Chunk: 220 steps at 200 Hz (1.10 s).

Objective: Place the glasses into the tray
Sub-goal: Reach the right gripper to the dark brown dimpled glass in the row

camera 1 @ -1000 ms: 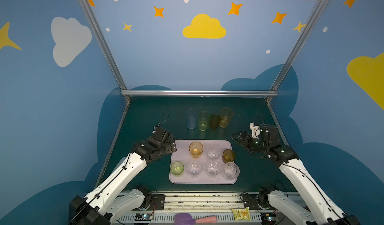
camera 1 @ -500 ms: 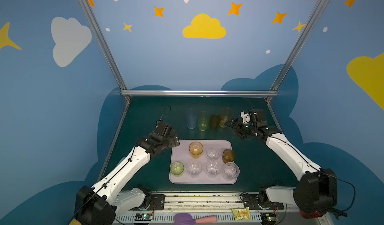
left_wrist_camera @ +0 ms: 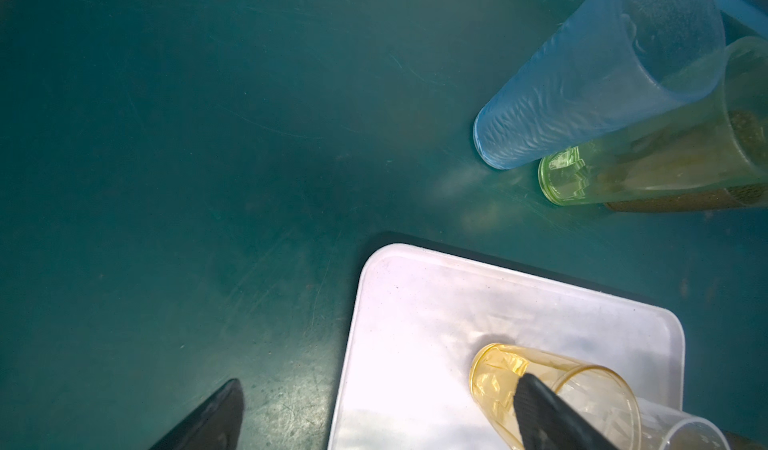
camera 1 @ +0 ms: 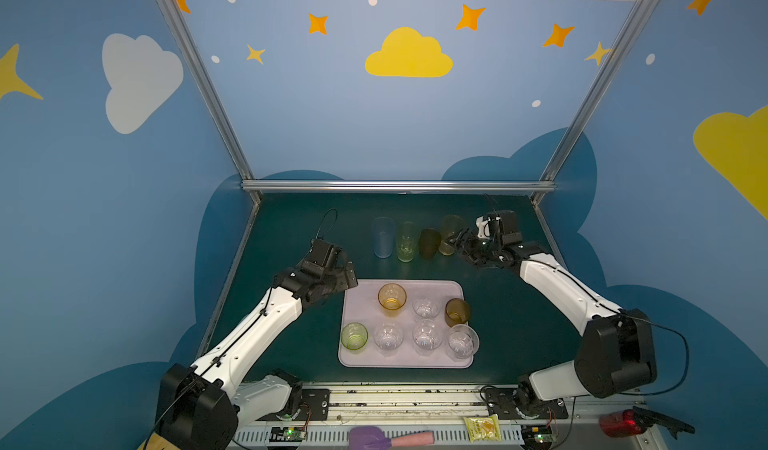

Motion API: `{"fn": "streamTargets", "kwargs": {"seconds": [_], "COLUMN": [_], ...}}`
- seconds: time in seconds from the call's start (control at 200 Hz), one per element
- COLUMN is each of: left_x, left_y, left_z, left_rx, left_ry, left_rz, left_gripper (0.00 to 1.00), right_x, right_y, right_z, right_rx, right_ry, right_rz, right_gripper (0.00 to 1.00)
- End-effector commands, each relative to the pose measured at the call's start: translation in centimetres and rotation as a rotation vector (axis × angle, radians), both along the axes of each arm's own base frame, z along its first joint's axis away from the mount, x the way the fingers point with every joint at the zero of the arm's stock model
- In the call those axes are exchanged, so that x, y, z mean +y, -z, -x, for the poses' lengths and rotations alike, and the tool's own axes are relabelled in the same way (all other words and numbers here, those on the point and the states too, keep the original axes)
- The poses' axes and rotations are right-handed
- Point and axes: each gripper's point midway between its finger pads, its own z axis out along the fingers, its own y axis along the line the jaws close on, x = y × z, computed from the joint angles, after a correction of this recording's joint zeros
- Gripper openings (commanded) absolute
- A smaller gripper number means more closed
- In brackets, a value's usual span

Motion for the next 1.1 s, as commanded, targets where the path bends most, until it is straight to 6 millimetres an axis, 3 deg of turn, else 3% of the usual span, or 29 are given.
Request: {"fn": "streamTargets", "kwargs": {"seconds": [0.0, 0.32, 0.436, 0.521, 0.766, 0.841, 1.097], "left_x": [-0.5, -0.3, -0.1, 0.0, -0.1, -0.3, -0.5], "left_y": [-1.6, -2.2, -2.3, -2.2, -1.6, -1.5, -1.1], "left_z": [-0.3, 0.3, 0.5, 0.7, 0.8, 0.8, 0.8], "left_rx": [-0.035, -0.046, -0.056, -0.055, -0.032, -0.029, -0.016], "left_ry": [0.016, 0.023, 0.018, 0.019, 0.020, 0.022, 0.020], "left_rz": [0.040, 0.060, 0.067, 0.075, 0.091, 0.099, 0.120], "left_gripper": [1.00, 1.00, 1.00, 1.00, 1.00, 1.00, 1.00], "right_x": [0.8, 2.9, 3.4, 4.0, 4.0, 3.8, 4.3], "right_y": [-0.4, 1.6, 2.4, 2.7, 4.0, 4.5, 4.6], "right_z": [-1.2, -2.6, -3.1, -3.4, -3.9, -4.1, -5.1], "right_rx": [-0.018, 0.035, 0.050, 0.060, 0.083, 0.093, 0.080], "right_ry": [0.010, 0.020, 0.029, 0.031, 0.083, 0.102, 0.113], "right_rz": [-0.009, 0.001, 0.001, -0.003, 0.036, 0.034, 0.017], "right_gripper": [0.52, 0.47, 0.43, 0.33, 0.35, 0.32, 0.32]}}
